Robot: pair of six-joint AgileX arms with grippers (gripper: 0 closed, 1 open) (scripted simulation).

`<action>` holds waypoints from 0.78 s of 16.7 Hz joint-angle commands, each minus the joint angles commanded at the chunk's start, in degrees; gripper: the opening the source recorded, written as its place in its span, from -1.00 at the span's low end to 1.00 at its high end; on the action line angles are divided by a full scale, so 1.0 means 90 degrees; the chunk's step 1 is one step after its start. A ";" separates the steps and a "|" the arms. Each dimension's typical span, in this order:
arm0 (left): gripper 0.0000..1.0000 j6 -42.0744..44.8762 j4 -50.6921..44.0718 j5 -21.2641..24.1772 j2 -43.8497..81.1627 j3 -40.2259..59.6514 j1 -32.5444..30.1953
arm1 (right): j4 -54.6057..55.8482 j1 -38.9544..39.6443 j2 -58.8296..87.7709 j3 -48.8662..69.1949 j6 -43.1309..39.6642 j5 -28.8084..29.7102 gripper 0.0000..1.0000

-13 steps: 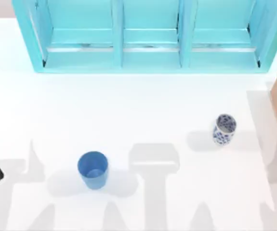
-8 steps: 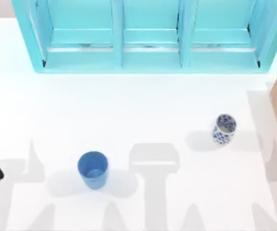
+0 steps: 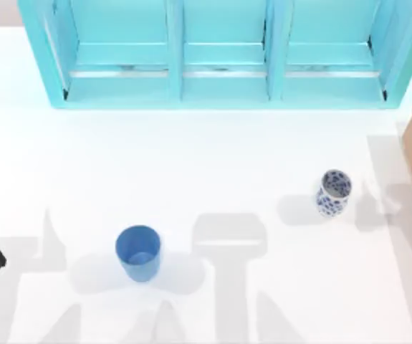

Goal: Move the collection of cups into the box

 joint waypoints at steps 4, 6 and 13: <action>1.00 0.0000 0.0000 0.0000 0.0000 0.0000 0.0000 | -0.1529 0.0987 0.2420 0.2561 0.0997 0.0188 1.00; 1.00 0.0000 0.0000 0.0000 0.0000 0.0000 0.0000 | -0.2376 0.1520 0.3754 0.3961 0.1547 0.0297 1.00; 1.00 0.0000 0.0000 0.0000 0.0000 0.0000 0.0000 | -0.5371 0.3372 0.8475 0.8950 0.3488 0.0675 1.00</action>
